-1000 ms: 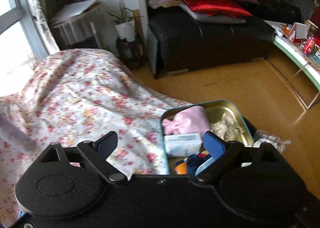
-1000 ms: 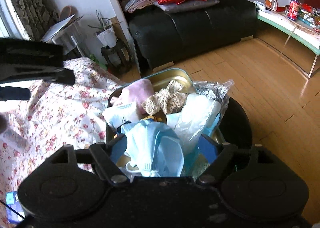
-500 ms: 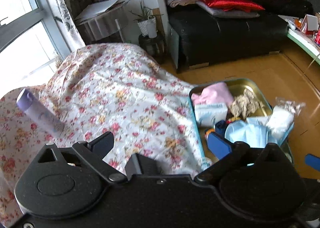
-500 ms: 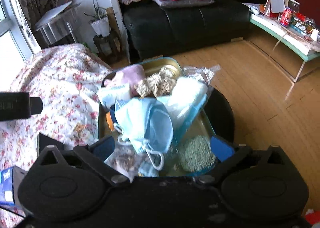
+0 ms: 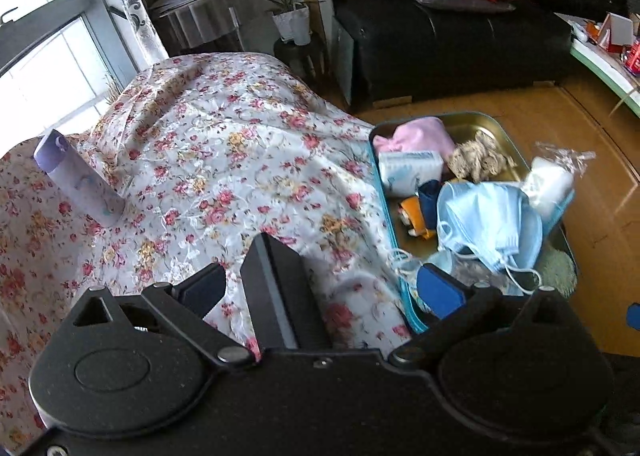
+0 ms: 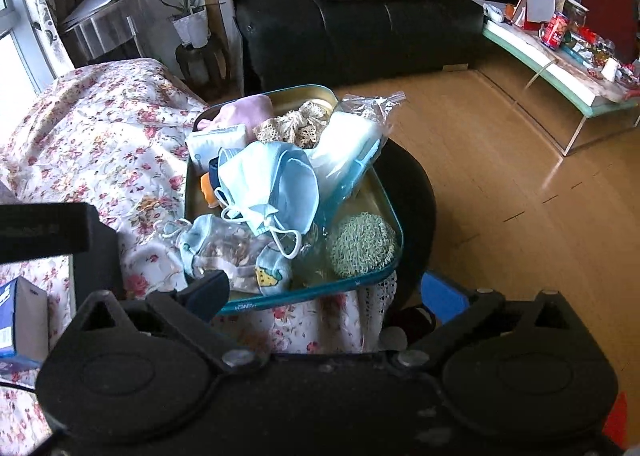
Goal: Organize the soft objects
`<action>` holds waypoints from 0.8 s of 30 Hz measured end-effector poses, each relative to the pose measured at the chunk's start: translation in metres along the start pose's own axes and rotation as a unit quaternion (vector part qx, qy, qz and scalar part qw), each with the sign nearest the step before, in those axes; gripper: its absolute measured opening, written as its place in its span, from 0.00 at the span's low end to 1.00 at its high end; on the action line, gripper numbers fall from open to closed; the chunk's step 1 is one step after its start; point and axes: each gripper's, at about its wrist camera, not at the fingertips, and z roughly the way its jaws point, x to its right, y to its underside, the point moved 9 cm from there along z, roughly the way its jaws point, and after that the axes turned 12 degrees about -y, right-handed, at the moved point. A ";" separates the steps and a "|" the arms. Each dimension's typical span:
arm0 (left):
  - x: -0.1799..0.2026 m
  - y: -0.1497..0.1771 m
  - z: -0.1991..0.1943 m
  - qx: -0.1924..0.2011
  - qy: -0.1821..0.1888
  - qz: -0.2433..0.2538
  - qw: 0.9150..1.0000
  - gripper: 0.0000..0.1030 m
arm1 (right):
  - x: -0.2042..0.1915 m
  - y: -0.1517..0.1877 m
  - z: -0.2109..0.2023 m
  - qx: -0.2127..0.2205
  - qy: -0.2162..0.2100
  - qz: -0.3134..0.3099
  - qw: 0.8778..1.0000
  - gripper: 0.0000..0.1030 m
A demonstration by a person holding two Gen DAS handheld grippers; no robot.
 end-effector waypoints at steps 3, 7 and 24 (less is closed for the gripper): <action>0.002 0.005 -0.004 -0.002 0.006 0.003 1.000 0.96 | -0.002 0.003 -0.006 0.001 -0.001 -0.008 1.000 1.00; 0.003 0.008 -0.007 -0.007 0.019 -0.003 1.000 0.96 | -0.004 0.006 -0.013 0.006 0.002 -0.020 1.000 1.00; 0.012 0.022 -0.001 -0.018 0.028 0.012 0.999 0.96 | -0.002 0.009 -0.001 -0.003 -0.040 0.017 0.999 1.00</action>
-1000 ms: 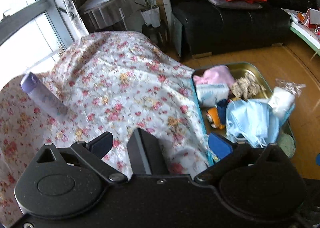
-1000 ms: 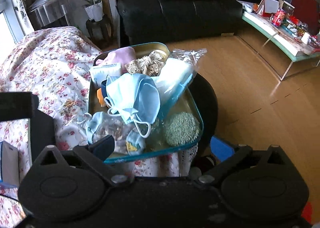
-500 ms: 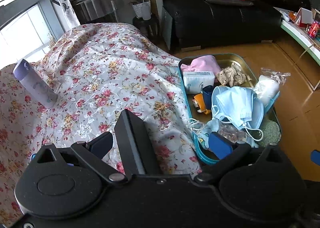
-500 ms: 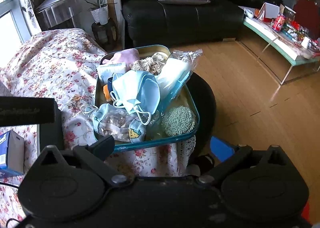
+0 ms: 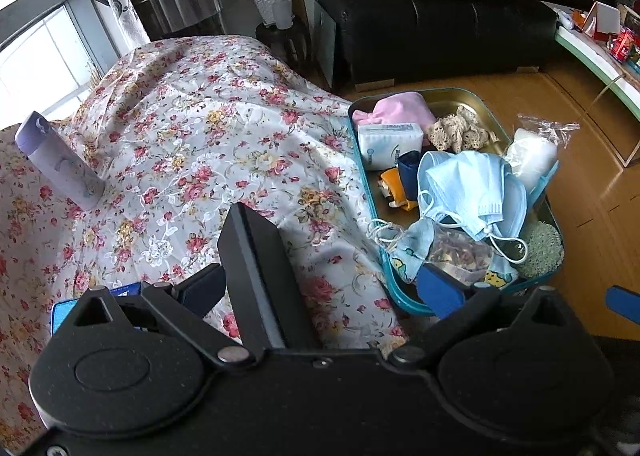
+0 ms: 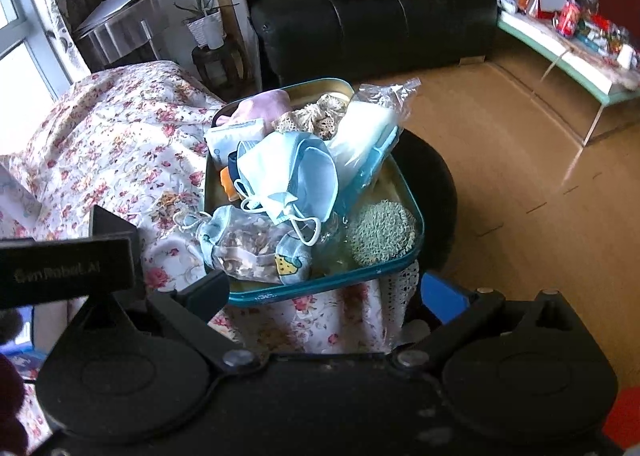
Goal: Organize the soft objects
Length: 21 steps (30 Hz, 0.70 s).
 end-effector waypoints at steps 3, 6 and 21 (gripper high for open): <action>0.000 0.001 0.003 -0.003 0.001 -0.001 1.000 0.96 | 0.002 0.001 0.002 -0.003 -0.001 0.010 1.000 1.00; -0.001 0.001 0.004 -0.004 0.003 -0.003 1.000 0.96 | 0.002 0.001 0.003 -0.005 0.001 0.010 1.000 1.00; 0.001 0.003 0.005 -0.002 0.000 0.004 1.000 0.96 | -0.003 0.001 0.006 -0.006 0.018 -0.018 1.000 1.00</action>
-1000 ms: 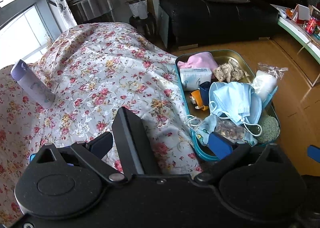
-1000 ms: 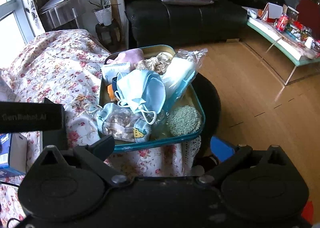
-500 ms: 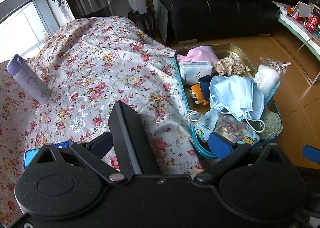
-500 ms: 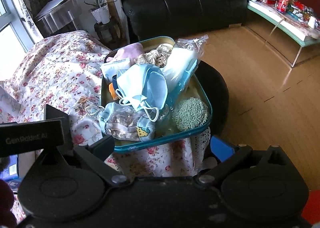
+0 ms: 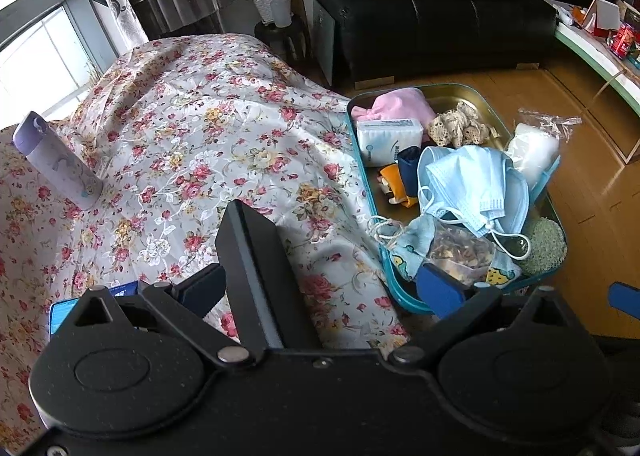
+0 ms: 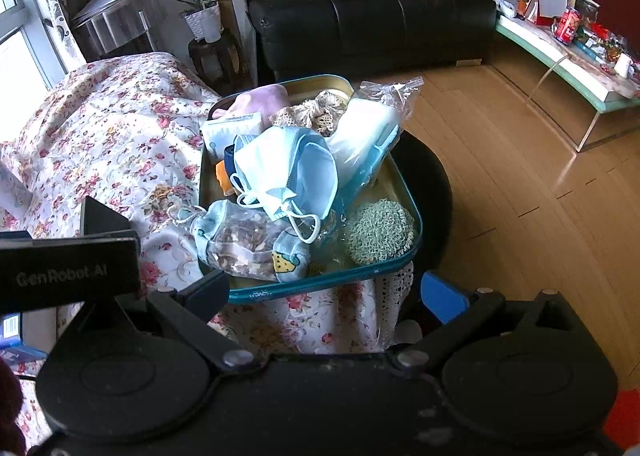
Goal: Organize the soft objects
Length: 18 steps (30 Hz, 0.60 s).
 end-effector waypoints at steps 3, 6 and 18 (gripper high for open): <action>0.001 0.002 0.000 0.000 0.001 0.002 1.000 0.96 | 0.000 0.000 0.000 0.000 -0.001 0.001 1.000 1.00; 0.002 0.003 0.000 -0.002 0.002 0.001 1.000 0.96 | 0.000 0.000 0.000 0.000 -0.001 0.000 1.000 1.00; 0.002 0.004 0.000 -0.004 0.004 0.001 1.000 0.96 | -0.001 0.000 0.001 0.000 -0.002 0.001 1.000 1.00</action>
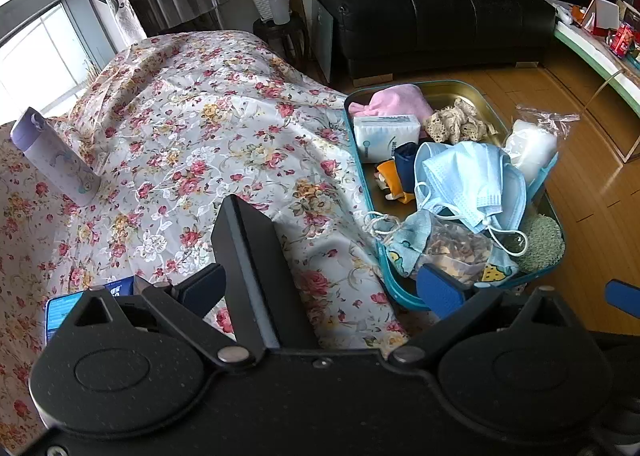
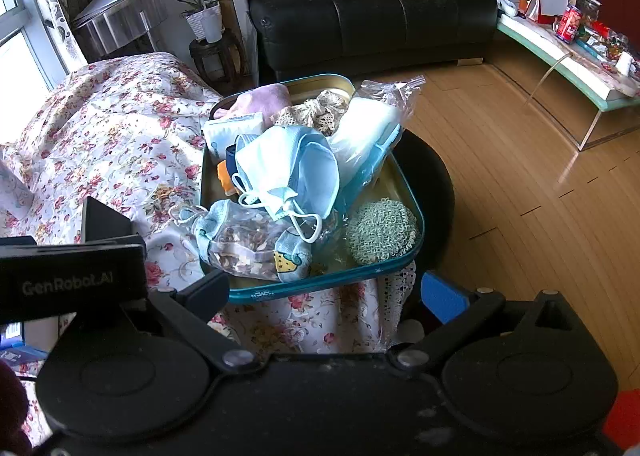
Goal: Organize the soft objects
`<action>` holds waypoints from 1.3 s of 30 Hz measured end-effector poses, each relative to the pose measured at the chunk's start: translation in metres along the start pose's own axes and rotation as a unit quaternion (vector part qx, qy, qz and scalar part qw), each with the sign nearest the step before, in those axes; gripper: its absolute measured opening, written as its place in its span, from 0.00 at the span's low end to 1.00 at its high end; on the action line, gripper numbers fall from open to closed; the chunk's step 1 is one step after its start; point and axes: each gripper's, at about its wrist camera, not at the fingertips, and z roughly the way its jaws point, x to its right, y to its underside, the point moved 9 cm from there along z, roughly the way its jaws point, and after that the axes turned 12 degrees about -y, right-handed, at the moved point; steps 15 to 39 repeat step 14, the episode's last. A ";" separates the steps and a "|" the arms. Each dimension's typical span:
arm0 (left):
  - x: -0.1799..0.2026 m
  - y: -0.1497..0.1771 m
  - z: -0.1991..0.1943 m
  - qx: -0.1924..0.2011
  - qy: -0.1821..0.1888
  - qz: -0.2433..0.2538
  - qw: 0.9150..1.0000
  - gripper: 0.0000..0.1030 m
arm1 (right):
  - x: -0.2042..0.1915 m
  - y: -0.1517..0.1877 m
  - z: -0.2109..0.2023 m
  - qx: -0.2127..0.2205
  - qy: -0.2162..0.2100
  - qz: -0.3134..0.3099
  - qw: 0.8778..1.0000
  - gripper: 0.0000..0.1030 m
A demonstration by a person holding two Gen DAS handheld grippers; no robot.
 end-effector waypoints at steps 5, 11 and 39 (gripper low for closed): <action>0.000 0.001 0.001 -0.003 0.001 -0.001 1.000 0.96 | 0.000 0.000 0.001 -0.001 -0.001 -0.002 1.000 1.00; 0.000 0.001 0.001 -0.003 0.001 -0.001 1.000 0.96 | -0.001 0.000 0.001 -0.001 -0.001 -0.002 1.000 1.00; 0.000 0.001 0.002 -0.003 0.000 0.000 1.000 0.96 | -0.001 0.001 0.001 -0.002 -0.001 -0.003 1.000 1.00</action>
